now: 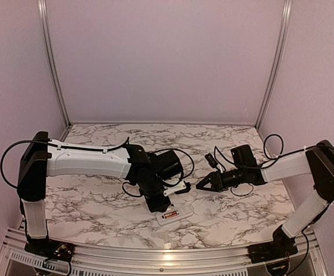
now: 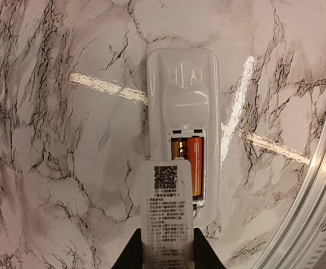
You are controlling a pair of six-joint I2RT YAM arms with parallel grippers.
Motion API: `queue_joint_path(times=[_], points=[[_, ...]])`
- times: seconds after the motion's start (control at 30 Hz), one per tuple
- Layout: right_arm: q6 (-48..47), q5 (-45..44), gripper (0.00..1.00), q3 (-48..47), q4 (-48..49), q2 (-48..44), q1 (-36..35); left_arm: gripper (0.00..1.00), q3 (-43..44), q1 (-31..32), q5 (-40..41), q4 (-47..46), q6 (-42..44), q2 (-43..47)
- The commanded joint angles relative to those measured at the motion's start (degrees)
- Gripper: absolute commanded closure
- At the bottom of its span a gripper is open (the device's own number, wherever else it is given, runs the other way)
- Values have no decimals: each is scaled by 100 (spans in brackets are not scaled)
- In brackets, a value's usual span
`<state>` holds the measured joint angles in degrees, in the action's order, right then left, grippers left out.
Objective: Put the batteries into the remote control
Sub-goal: Place the battery cover on the remote control without the battery cover.
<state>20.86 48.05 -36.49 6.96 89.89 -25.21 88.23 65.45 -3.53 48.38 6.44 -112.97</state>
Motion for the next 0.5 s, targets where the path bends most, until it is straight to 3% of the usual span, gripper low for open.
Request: queue_joint_path(times=[0.0, 0.47], points=[[-110, 14, 56, -128, -20, 29, 36, 79, 360, 51, 196, 497, -90, -265], [-145, 21, 55, -110, -2, 90, 42, 77, 730, 199, -70, 637, -148, -640]])
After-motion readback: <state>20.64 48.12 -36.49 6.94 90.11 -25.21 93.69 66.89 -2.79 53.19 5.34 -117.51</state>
